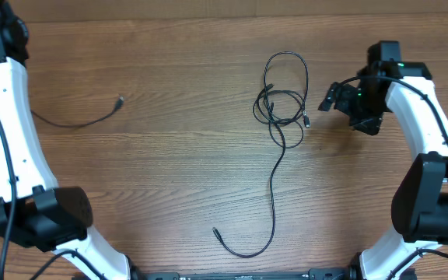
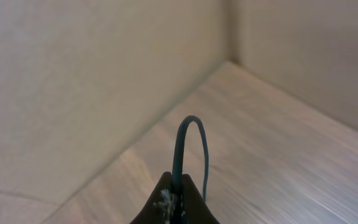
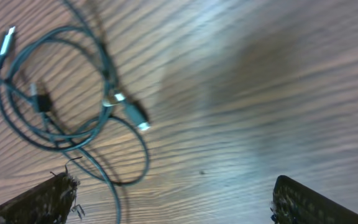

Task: Untangle cables
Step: 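Raise the single cable strand high with the left gripper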

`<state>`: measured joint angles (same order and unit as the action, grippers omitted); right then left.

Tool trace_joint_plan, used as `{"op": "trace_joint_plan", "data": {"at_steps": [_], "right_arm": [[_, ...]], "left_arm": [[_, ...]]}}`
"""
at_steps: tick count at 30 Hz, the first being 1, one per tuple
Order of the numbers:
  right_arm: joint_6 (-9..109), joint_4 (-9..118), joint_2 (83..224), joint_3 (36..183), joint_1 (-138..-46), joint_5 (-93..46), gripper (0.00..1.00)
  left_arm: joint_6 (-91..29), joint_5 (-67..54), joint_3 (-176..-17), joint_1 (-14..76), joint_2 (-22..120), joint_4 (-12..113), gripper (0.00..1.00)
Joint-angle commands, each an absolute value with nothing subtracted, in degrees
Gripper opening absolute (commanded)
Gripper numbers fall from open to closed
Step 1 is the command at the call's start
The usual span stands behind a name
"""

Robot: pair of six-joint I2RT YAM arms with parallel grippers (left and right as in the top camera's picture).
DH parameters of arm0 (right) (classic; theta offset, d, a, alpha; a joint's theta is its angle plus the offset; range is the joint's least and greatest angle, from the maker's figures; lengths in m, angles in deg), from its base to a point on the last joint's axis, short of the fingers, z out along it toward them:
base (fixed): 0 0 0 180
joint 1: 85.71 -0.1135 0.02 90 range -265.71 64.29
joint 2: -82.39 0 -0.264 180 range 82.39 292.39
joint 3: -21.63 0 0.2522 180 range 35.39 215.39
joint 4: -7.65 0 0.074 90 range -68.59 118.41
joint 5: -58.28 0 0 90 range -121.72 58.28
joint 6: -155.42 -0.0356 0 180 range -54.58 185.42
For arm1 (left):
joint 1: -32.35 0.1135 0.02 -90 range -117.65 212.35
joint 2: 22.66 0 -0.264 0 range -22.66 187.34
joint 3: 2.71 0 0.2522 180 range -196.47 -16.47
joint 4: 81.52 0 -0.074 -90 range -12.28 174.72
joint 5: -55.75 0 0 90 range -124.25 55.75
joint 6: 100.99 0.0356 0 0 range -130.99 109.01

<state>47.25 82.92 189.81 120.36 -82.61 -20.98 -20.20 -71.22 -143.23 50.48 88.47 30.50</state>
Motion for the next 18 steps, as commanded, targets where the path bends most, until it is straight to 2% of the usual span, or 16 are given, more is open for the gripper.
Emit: {"op": "trace_joint_plan", "data": {"at_steps": [1,7,14,15,16,17,18], "right_arm": [[47.4,81.7,188.8,120.9,-85.2,-20.0,1.00],[47.5,78.7,188.8,120.9,-89.5,-20.0,1.00],[47.5,78.2,188.8,120.9,-91.8,-20.0,1.00],[47.5,78.1,188.8,120.9,-91.8,-20.0,1.00],[47.5,78.0,188.8,120.9,-91.8,-20.0,1.00],[47.5,78.1,188.8,120.9,-91.8,-20.0,1.00],[47.5,78.1,188.8,120.9,-91.8,-20.0,1.00]], "left_arm": [[-25.8,-74.5,-143.7,53.7,91.3,30.1,0.04],[-39.3,-65.1,-143.6,59.1,99.7,20.5,0.04],[-39.3,-43.1,-143.6,63.3,112.8,15.6,0.04],[-39.3,-38.4,-143.6,63.5,114.2,15.5,0.13],[-39.3,-34.6,-143.6,63.6,115.3,15.6,0.33],[-39.3,-31.0,-143.6,63.6,116.2,15.7,0.57],[-39.3,-28.3,-143.6,63.6,116.7,15.9,0.71]]}}
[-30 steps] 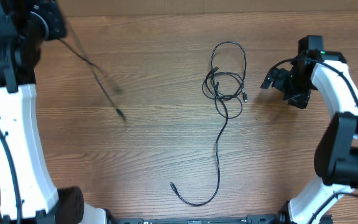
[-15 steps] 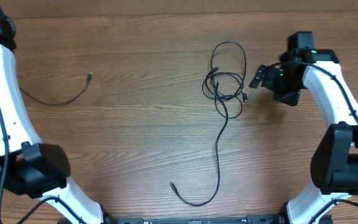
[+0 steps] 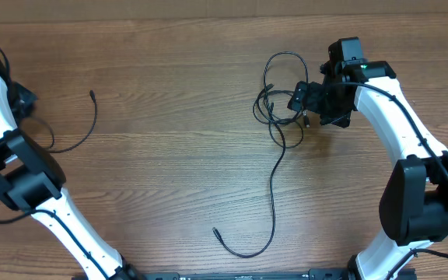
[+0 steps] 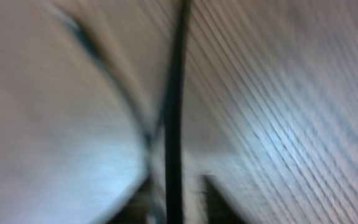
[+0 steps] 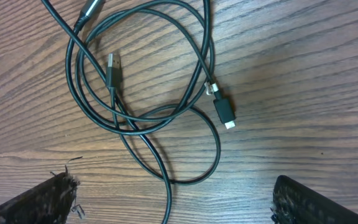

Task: Untangle cables

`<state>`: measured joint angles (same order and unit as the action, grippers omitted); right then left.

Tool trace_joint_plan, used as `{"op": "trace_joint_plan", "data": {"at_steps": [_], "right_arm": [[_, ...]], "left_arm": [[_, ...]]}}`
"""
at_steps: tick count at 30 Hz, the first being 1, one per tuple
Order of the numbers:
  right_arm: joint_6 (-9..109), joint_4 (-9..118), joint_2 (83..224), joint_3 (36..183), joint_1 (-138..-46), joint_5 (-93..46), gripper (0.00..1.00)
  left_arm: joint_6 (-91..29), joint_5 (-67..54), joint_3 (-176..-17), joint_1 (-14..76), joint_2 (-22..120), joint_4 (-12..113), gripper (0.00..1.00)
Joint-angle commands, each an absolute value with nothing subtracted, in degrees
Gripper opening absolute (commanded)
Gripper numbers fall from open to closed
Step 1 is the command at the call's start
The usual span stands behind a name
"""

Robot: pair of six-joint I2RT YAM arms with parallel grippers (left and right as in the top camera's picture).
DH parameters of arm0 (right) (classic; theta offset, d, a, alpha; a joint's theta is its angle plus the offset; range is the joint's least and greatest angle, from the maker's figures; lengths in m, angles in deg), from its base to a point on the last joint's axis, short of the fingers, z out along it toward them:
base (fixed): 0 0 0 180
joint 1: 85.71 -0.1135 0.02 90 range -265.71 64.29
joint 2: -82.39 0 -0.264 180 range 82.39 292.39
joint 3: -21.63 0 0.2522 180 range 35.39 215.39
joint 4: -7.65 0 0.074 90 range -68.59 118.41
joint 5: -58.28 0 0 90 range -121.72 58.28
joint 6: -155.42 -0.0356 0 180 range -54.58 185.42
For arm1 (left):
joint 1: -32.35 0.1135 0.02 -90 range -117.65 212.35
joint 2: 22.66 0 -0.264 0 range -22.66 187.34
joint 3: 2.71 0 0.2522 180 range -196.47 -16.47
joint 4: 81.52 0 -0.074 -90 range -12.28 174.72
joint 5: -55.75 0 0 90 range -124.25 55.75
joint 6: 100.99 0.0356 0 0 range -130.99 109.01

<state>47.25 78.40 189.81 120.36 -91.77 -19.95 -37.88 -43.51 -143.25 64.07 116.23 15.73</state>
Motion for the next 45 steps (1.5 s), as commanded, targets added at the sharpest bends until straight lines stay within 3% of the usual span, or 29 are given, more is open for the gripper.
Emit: {"op": "trace_joint_plan", "data": {"at_steps": [1,17,27,37,45], "right_arm": [[47.5,78.1,188.8,120.9,-91.8,-20.0,1.00],[47.5,78.6,188.8,120.9,-91.8,-20.0,1.00],[39.7,79.5,188.8,120.9,-86.9,-20.1,1.00],[40.4,85.4,188.8,120.9,-76.0,-20.1,1.00],[40.4,87.4,188.8,120.9,-75.2,-20.0,1.00]], "left_arm": [[-39.3,-26.9,-143.6,63.5,116.8,16.0,1.00],[-34.5,-26.7,-145.3,56.2,100.7,17.6,0.99],[-26.4,-11.7,-145.2,35.5,98.3,18.5,1.00],[-16.5,-12.0,-145.2,13.8,111.5,41.4,1.00],[-15.7,-18.3,-145.2,4.6,123.4,56.2,1.00]]}}
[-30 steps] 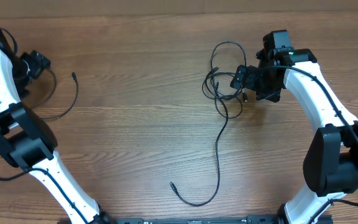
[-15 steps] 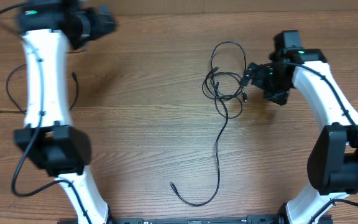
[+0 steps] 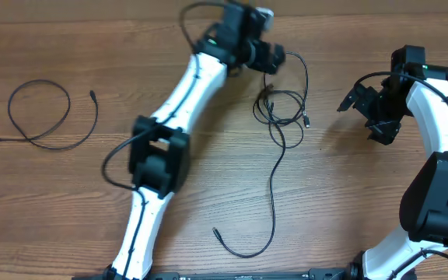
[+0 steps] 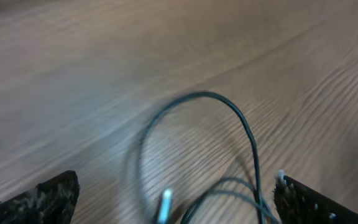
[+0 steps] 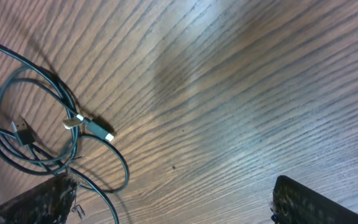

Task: Untangle cables

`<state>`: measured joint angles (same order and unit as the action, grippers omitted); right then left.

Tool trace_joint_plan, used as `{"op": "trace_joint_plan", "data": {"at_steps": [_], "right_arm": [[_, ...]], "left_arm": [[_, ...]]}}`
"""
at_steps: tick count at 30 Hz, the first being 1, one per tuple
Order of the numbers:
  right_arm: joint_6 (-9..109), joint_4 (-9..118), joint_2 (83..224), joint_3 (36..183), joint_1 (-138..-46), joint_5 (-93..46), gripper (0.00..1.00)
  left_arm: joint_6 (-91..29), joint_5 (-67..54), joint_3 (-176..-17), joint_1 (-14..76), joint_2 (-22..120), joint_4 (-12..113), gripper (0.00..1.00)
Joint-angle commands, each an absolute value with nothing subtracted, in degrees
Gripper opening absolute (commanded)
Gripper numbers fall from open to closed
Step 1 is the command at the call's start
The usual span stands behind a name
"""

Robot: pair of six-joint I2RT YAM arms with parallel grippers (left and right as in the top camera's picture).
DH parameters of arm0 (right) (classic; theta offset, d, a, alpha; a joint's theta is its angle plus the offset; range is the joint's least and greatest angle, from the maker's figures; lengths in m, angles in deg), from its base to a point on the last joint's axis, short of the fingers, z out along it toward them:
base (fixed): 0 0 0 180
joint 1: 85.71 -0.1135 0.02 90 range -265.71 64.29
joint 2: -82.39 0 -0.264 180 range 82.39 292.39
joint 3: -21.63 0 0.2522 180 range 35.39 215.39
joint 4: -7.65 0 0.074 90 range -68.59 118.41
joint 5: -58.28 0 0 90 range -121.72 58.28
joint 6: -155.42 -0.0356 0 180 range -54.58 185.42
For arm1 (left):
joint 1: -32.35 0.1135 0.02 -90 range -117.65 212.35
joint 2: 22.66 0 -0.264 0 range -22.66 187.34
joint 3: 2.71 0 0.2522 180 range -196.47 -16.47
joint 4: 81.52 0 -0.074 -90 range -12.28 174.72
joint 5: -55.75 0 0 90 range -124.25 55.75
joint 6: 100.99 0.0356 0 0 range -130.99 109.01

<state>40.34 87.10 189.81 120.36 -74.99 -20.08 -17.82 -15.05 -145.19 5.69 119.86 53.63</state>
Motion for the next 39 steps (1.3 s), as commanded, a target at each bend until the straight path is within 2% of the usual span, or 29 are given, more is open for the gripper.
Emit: {"op": "trace_joint_plan", "data": {"at_steps": [1,3,5,6,8,9,16,25,33,39], "right_arm": [[40.4,87.9,188.8,120.9,-75.3,-20.1,1.00],[40.7,88.9,188.8,120.9,-75.4,-20.1,1.00],[42.7,90.0,188.8,120.9,-75.5,-20.1,1.00],[44.1,90.5,188.8,120.9,-75.5,-20.1,1.00],[45.7,91.0,188.8,120.9,-75.5,-20.1,1.00],[46.0,91.0,188.8,120.9,-75.5,-20.1,1.00],[46.0,89.5,188.8,120.9,-75.5,-20.0,1.00],[48.5,89.0,188.8,120.8,-76.6,-16.6,1.00],[49.5,88.6,188.8,120.9,-81.6,-1.5,1.00],[49.5,85.9,188.8,120.9,-86.6,11.1,1.00]], "left_arm": [[-15.7,-18.1,-145.2,4.1,124.6,57.6,0.98],[-16.2,-18.2,-145.2,3.0,127.0,60.1,0.83],[-18.1,-18.2,-145.2,2.4,128.7,62.0,0.56],[-19.7,-18.3,-145.2,2.3,129.3,62.7,0.38],[-22.5,-18.3,-145.2,2.2,129.6,63.6,0.13],[-23.7,-18.3,-145.2,2.3,129.5,64.0,0.04],[-24.9,-17.7,-146.0,4.0,122.7,62.1,0.04],[-24.9,-17.7,-146.0,4.5,108.1,52.4,0.04],[-24.7,-17.7,-146.0,4.6,96.5,44.0,0.04],[-23.4,-18.2,-146.0,4.8,94.5,41.8,0.04]]}}
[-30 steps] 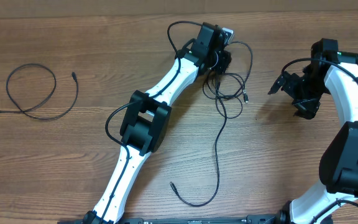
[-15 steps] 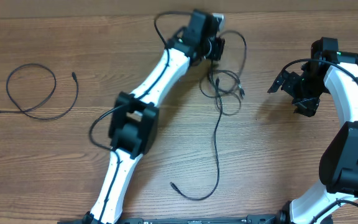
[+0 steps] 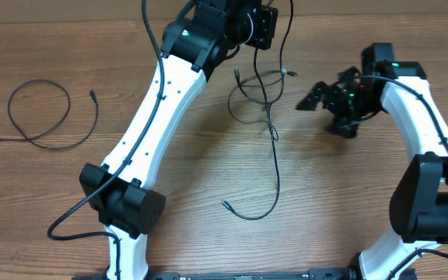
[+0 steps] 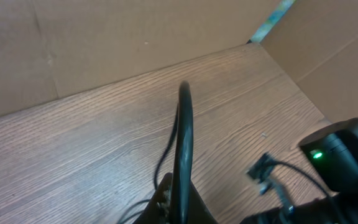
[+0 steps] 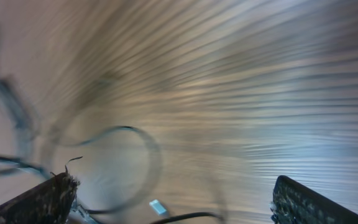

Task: Untangle cables

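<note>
A tangled black cable (image 3: 276,163) hangs from my left gripper (image 3: 269,31), which is shut on its upper loop at the back middle of the table. In the left wrist view the cable (image 4: 184,137) rises straight out of the shut gripper (image 4: 178,202). Its loops dangle over the wood and its tail end (image 3: 225,204) lies nearer the front. My right gripper (image 3: 325,89) stands open just right of the loops. The right wrist view is blurred; between the open fingers (image 5: 48,199) lie a cable loop (image 5: 148,155) and a pale connector (image 5: 157,206).
A second black cable (image 3: 69,105) lies on its own in a loose ring at the far left of the wooden table (image 3: 169,202). Cardboard walls (image 4: 104,43) stand behind the table's back edge. The left arm (image 3: 162,101) stretches diagonally across the table's middle.
My left gripper was open over the tangle's top loop; now it is shut on the cable and holds it raised. The loops and tail shifted. My right gripper has moved left, closer to them.
First my left gripper held a separate cable at the far left while the right hovered open by the tangle. By 1.3 s ago that cable lay loose on the left and the left gripper was open over the tangle. Now it holds the tangle up.
</note>
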`<state>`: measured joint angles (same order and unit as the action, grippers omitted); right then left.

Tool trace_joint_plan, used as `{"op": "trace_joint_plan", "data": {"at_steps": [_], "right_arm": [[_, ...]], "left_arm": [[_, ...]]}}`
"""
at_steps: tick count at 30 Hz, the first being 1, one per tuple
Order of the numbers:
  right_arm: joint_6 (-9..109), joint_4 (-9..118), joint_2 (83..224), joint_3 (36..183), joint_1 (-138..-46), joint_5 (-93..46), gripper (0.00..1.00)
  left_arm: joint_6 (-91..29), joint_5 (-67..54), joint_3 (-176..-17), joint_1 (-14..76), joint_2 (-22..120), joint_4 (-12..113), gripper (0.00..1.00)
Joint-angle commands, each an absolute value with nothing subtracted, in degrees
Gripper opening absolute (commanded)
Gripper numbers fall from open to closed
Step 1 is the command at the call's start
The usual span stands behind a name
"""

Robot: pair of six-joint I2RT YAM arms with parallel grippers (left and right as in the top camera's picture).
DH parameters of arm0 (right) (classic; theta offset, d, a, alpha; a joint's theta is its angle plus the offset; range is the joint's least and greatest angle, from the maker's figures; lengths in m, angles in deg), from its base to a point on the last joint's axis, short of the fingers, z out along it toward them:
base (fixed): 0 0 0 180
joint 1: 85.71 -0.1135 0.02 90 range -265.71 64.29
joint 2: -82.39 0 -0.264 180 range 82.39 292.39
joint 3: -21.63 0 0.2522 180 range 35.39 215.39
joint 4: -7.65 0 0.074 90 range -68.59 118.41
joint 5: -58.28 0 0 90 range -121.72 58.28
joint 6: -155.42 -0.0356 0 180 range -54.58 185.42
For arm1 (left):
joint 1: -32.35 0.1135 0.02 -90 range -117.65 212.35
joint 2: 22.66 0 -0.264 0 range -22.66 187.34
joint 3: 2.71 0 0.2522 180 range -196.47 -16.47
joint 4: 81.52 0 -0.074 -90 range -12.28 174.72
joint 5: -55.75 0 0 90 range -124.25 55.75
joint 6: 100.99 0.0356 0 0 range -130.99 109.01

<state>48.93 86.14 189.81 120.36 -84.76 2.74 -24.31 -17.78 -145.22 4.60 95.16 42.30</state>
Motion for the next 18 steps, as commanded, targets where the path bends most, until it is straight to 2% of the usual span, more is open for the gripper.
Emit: {"op": "trace_joint_plan", "data": {"at_steps": [1,8,12,15,18], "right_arm": [[49.5,85.9,188.8,120.9,-87.3,11.0,1.00],[48.3,82.7,188.1,120.9,-88.3,12.0,1.00],[38.5,71.8,188.2,120.9,-88.7,9.6,1.00],[31.0,65.0,188.2,120.9,-90.6,4.1,1.00],[24.6,65.1,188.6,120.9,-94.0,-8.9,1.00]], "left_arm": [[-23.4,-18.2,-146.0,4.9,94.5,41.3,0.04],[-23.4,-18.1,-146.0,5.1,94.5,38.6,0.04],[-24.2,-14.9,-146.0,4.3,94.4,40.2,0.04],[-25.6,-9.4,-146.0,4.2,93.6,43.9,0.04],[-27.0,-7.3,-146.0,4.5,91.7,46.7,0.04]]}}
